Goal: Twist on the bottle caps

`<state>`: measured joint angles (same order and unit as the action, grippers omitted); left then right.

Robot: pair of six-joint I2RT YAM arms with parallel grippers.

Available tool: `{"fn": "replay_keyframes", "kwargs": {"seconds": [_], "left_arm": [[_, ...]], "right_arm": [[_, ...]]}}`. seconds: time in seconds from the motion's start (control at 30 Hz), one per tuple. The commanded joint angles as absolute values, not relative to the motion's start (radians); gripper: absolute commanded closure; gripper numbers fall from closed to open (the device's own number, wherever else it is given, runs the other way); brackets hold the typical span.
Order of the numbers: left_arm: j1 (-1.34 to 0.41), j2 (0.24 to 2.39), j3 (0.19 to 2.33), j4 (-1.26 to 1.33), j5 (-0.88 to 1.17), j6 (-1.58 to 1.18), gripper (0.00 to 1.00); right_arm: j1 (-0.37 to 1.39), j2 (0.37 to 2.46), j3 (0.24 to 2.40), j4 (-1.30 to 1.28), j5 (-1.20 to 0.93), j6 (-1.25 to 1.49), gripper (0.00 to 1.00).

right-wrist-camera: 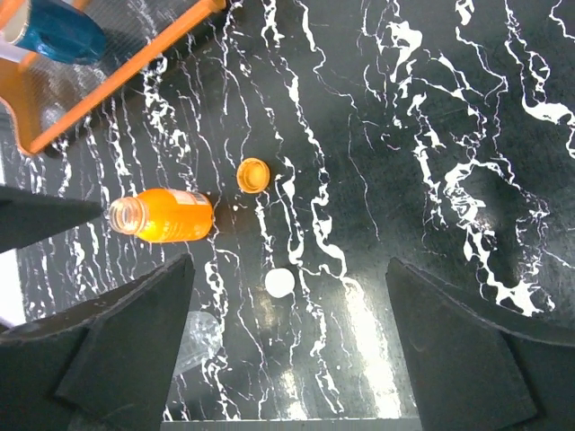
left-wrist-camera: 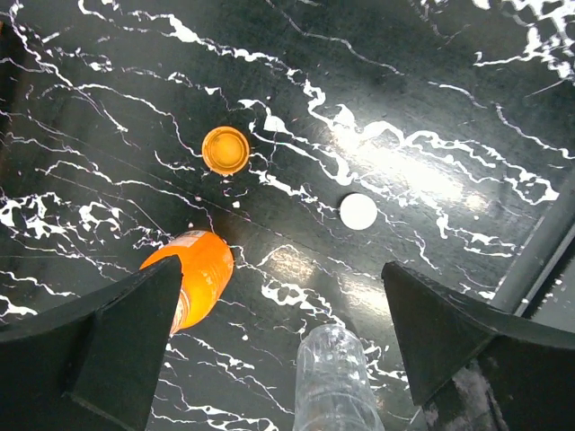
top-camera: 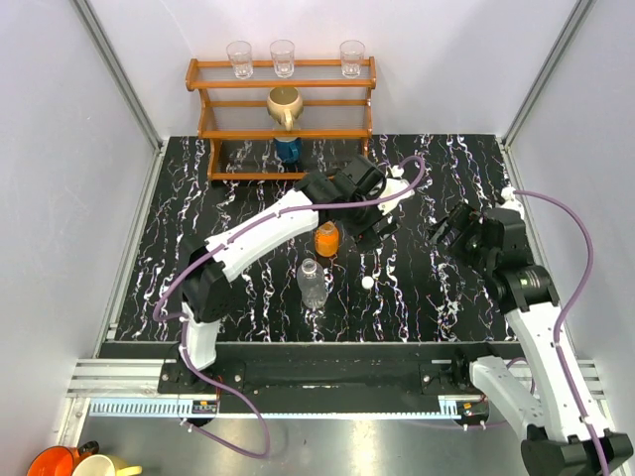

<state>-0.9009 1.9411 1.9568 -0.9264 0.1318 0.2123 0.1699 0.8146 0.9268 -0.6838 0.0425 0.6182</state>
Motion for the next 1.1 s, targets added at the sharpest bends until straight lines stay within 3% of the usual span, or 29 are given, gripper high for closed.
{"fn": "replay_keyframes", "kwargs": {"seconds": [0.0,0.13,0.23,0.4,0.57,0.63,0.9,1.07], "left_arm": [[-0.914,1.979,1.879,-0.773,0.074,0.203,0.04],[-0.931,1.977,1.748,-0.677,0.045,0.192,0.08],[-0.948,1.971,1.669,-0.612,0.041,0.190,0.14],[-0.976,1.968,1.576,-0.526,0.029,0.210,0.42],[-0.983,1.971,1.546,-0.492,0.043,0.216,0.48],[-0.985,1.989,1.549,-0.485,0.043,0.210,0.55],[-0.989,2.045,1.575,-0.491,0.086,0.203,0.57],[-0.989,2.074,1.583,-0.497,0.083,0.207,0.57]], "right_arm": [[0.175,0.651,0.917,-0.715,0.097,0.655,0.08],[0.175,0.491,0.897,-0.689,0.121,0.650,0.23],[0.175,0.453,0.916,-0.704,0.144,0.634,0.26],[0.175,0.472,0.945,-0.726,0.164,0.641,0.33],[0.175,0.446,0.934,-0.713,0.173,0.641,0.36],[0.175,0.443,0.931,-0.709,0.172,0.638,0.36],[0.175,0.459,0.969,-0.709,0.176,0.626,0.36],[0.173,0.445,0.989,-0.710,0.181,0.627,0.30]]}}
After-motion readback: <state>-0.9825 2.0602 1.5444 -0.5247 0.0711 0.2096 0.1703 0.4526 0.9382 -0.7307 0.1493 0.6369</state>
